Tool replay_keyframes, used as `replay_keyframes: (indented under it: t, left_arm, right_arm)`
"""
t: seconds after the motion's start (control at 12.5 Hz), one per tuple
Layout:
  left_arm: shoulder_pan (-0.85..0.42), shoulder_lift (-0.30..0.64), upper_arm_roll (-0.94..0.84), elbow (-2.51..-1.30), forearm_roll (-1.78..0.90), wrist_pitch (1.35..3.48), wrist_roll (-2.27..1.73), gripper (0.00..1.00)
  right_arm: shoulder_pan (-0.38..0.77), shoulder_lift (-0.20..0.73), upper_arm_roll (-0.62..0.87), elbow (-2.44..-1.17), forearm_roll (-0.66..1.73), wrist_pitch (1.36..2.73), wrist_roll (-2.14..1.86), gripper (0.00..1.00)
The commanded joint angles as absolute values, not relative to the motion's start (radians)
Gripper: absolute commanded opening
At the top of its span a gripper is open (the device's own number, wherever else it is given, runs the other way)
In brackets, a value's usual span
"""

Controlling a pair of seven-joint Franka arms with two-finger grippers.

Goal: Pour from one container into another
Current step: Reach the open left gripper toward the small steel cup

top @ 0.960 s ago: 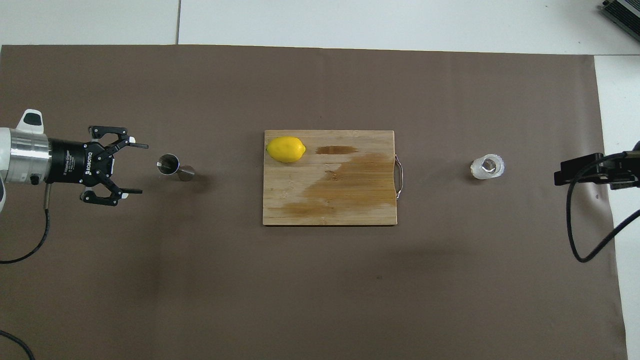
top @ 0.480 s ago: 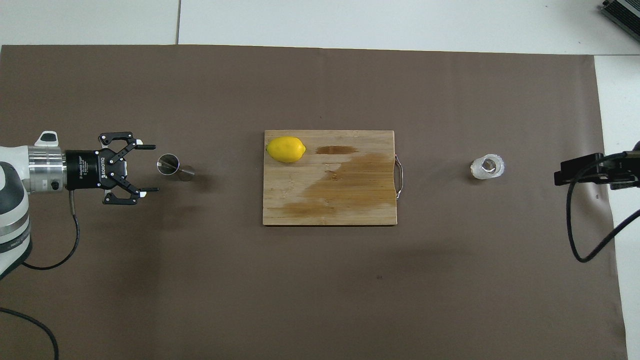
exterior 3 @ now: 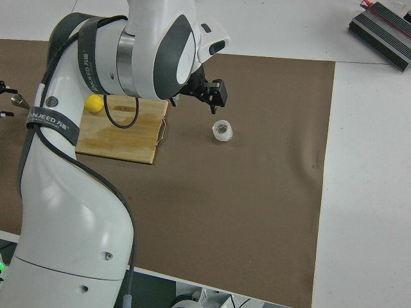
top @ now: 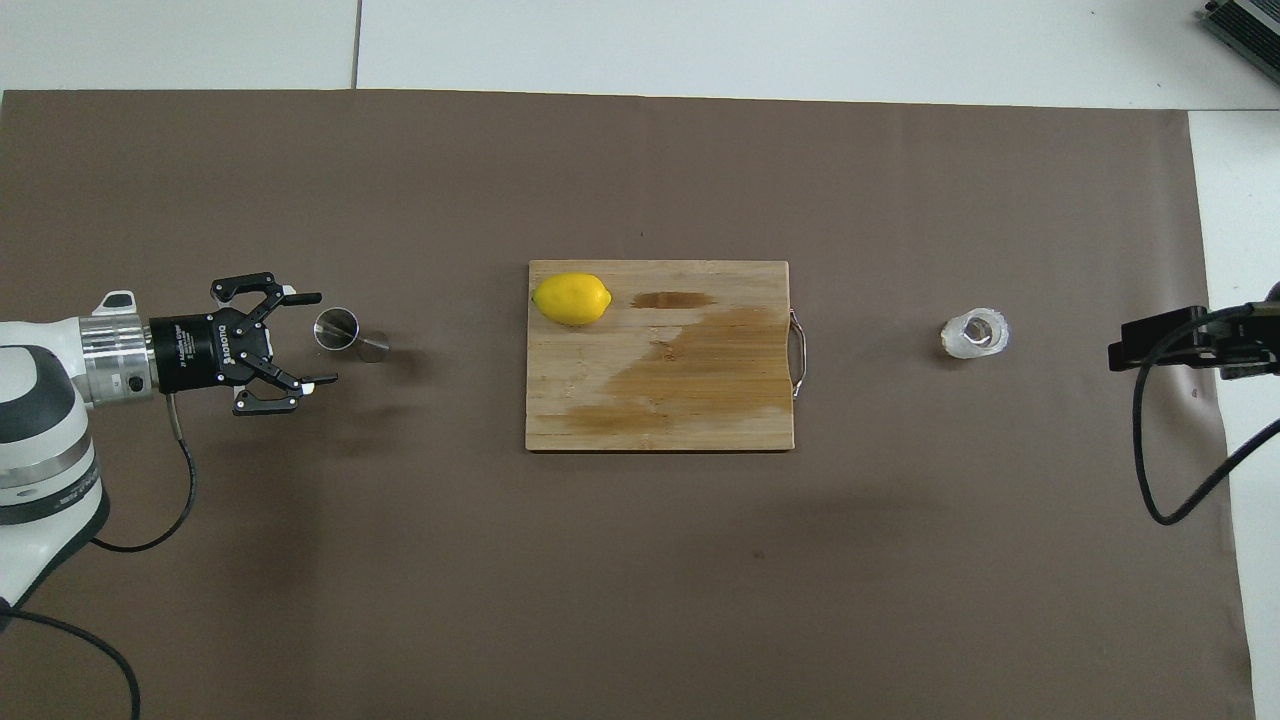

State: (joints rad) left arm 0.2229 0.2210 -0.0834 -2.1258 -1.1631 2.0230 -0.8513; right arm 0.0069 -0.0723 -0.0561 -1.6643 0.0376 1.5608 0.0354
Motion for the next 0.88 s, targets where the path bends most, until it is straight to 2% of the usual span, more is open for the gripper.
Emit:
replay_keyframes:
  t: [0.0, 0.8]
  left_arm:
    - [0.204, 0.198, -0.084, -2.163, -1.207, 2.056, -0.847, 1.0]
    - [0.198, 0.193, -0.086, -2.18, -1.227, 2.054, -0.782, 1.0]
  right_arm:
    - [0.0, -0.086, -0.051, -1.675, 0.032, 1.552, 0.049, 1.0]
    - [0.0, -0.086, -0.051, -1.677, 0.032, 1.552, 0.049, 1.0]
